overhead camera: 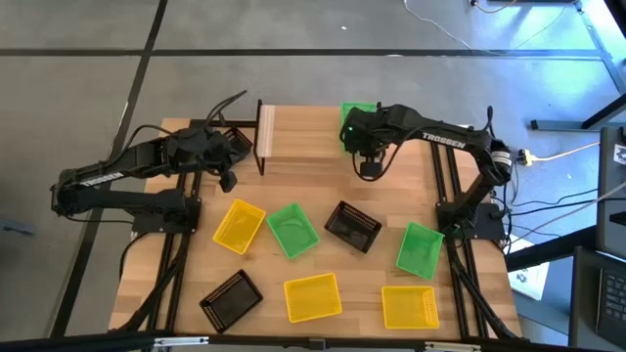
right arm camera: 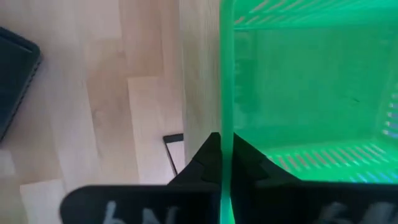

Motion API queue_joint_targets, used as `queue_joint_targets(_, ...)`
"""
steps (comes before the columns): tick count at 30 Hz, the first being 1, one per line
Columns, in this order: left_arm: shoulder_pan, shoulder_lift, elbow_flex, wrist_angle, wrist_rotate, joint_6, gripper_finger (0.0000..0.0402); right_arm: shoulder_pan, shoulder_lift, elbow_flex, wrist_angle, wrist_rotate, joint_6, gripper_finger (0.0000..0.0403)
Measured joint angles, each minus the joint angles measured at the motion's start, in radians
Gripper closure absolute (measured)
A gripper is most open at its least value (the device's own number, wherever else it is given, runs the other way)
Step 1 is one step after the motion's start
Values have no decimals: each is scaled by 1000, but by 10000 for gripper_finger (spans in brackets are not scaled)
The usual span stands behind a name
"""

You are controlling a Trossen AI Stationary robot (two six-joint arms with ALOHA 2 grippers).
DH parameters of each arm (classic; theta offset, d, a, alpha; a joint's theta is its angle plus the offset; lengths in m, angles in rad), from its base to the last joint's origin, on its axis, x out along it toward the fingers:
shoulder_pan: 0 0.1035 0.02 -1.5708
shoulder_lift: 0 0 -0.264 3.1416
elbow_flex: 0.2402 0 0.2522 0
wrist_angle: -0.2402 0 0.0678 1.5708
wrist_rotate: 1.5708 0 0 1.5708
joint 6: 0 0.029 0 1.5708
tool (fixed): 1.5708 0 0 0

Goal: Stack baskets on shelf by color
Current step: Put the top right green bin on the shelf, then put the top left yellow bin on the shelf

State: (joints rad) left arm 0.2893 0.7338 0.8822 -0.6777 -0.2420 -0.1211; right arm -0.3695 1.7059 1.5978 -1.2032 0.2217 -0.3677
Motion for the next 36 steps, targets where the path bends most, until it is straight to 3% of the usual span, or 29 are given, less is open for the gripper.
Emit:
queue_joint_targets(14, 0, -1, 0, 0, 0, 0, 401, 4, 4, 21, 3, 20, 24, 315)
queue_joint_targets(32, 0, -1, -1, -3, -2, -3, 401, 96, 2, 393, -72, 21, 29, 313)
queue_joint_targets(36, -14, -7, -1, -59, 77, -35, 401, 131, 2, 496, -108, 20, 49, 313)
